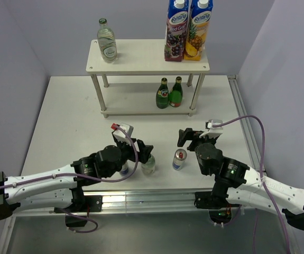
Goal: Place and organize the beverage onto the shelf
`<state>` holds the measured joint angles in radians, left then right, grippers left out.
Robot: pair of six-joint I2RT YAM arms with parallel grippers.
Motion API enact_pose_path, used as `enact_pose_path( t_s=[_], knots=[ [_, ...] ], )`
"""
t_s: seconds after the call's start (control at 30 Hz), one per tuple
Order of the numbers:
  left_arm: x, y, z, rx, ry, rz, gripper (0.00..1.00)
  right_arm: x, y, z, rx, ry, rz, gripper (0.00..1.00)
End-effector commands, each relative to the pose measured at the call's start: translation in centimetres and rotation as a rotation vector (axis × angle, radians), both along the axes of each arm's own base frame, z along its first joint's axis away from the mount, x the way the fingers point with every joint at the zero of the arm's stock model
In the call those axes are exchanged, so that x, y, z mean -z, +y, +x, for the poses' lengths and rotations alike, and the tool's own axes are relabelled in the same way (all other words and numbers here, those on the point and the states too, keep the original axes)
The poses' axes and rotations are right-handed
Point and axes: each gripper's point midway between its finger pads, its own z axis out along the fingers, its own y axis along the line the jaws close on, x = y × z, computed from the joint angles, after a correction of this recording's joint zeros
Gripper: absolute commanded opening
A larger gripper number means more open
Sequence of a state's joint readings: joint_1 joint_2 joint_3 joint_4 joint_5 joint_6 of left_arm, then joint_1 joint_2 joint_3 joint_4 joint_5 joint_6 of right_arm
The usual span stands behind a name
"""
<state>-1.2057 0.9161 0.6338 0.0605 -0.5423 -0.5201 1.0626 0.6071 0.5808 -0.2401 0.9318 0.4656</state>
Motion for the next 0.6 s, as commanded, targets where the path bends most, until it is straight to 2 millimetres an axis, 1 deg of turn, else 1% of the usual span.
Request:
enact_pose_path(
  t_s=[0.0,0.07,0.13,0.17,0.3,0.4,0.57],
  knots=[
    [-1.5,-1.1,0.1,-0.031,-0.016,-0.085,0.93,-0.3,-0.2,0.1,0.023,-0.006,0.015,0.99],
    [-0.8,-1.8,-0.3,-0.022,-0.008,-0.066,0.93,-0.3,-0.2,0.1,0.024,-0.004,0.012,0.99],
    [-0.1,-1.9,-0.3,-0.043,-0.004,-0.039,0.93,-0.2,-0.2,0.1,0.025,-0.004,0.011,0.99],
    [0.4,-2.2,-0.7,-0.042,0.002,-0.027,0.92,-0.3,-0.3,0.1,0.025,-0.005,0.013,0.99],
    [1.2,-2.2,-1.2,-0.062,0.009,-0.022,0.91,-0.3,-0.2,0.1,0.024,-0.007,0.017,0.99],
    [2.2,-1.9,-1.0,-0.104,0.011,0.003,0.90,-0.3,-0.1,0.1,0.021,-0.003,0.014,0.99],
    [4.5,-2.2,-1.2,-0.158,0.013,0.075,0.86,-0.2,-0.2,0.1,0.021,-0.002,0.014,0.99]
  ],
)
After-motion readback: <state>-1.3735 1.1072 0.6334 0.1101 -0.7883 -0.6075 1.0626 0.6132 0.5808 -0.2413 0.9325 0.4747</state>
